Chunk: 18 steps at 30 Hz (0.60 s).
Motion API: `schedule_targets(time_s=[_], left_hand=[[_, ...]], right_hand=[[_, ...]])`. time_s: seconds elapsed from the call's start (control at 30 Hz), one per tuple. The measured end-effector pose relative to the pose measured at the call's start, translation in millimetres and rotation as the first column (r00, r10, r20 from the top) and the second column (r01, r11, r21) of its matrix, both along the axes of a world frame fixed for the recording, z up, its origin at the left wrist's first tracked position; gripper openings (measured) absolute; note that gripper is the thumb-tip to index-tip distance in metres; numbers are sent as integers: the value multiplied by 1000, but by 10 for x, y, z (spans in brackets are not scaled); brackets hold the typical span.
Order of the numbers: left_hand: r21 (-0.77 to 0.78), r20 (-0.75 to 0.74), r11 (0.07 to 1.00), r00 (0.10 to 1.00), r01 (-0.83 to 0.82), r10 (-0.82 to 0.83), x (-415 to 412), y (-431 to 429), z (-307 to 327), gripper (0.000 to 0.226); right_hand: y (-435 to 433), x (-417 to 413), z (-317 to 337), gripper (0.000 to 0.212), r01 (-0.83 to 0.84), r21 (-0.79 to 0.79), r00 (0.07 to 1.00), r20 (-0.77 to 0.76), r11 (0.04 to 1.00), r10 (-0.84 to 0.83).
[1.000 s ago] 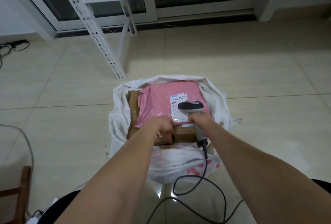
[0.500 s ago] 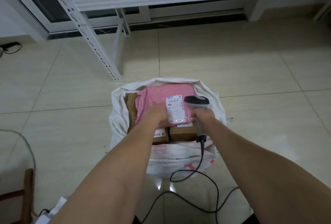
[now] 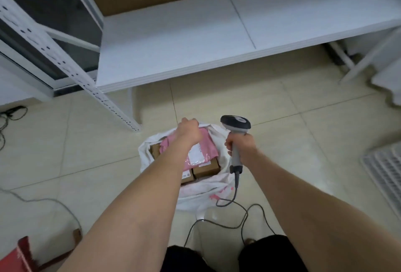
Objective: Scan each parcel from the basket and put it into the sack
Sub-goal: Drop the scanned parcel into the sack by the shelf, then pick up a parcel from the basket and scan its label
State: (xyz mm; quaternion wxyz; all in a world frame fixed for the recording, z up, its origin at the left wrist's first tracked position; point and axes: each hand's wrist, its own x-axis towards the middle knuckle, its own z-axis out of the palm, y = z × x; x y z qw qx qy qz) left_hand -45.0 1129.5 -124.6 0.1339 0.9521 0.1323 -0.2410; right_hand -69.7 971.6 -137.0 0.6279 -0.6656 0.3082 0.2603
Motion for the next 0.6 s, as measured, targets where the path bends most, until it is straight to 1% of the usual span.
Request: schedule_targets(time_s=[0.07,0.13,0.33,0.43,0.6], left_hand=[[-9,4,999,999,33,-33,23,-227,469,43],[-26,3,997,998,67,-67,44,-472,929,44],[-39,48,970,970,240,-238,110,-1312,2131,42],[-38,89,951,949,307,-303,127,-1765,2574,44],[-26,160,881,872,472,-462,105,-2660,3036,46]], right_hand=[[-217,-49,437,22,67,55,998,12,996,-68],[-447,-102,876,20,146,94,989,27,985,-149],[-1168,-304,2050,16,353,141,932,34,925,-361],[-1528,-421,2510,18,429,175,894,61,886,-445],[-2208,-617,3015,20,544,205,817,93,814,-570]])
